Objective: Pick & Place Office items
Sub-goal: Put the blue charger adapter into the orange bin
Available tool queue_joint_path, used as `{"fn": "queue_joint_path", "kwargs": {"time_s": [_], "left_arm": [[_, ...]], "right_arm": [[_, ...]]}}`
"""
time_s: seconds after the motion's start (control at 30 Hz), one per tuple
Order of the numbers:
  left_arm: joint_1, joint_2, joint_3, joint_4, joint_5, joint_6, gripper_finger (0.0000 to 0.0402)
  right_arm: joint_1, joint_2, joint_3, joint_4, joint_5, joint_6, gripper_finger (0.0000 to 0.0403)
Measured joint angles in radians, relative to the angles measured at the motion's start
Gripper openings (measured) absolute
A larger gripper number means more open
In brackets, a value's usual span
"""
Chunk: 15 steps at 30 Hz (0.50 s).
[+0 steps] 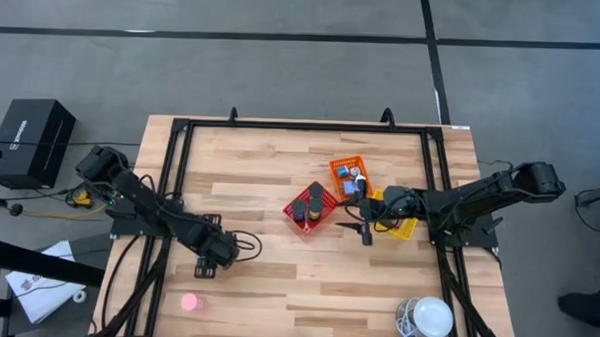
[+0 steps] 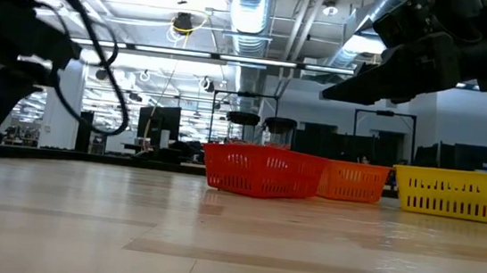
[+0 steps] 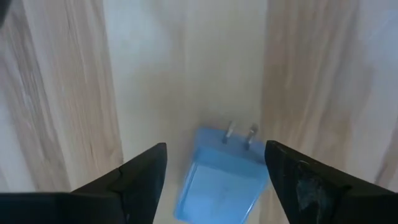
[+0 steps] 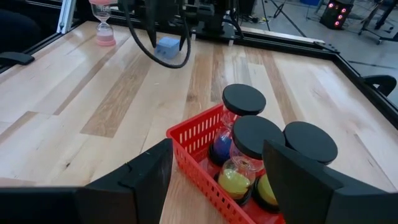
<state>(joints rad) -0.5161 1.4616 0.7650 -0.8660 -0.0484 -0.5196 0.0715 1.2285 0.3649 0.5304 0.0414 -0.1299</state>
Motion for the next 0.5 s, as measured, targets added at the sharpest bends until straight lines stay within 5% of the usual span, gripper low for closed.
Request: {"fn": "queue_joint_path", "kwargs": {"time_s": [0.5], "left_arm": [[-0.007,0.0,0.001,0.01,0.002,0.049,0.0276]], "right_arm": [[0.0,0.0,0.0,0.0,0.0,0.0,0.024]]}}
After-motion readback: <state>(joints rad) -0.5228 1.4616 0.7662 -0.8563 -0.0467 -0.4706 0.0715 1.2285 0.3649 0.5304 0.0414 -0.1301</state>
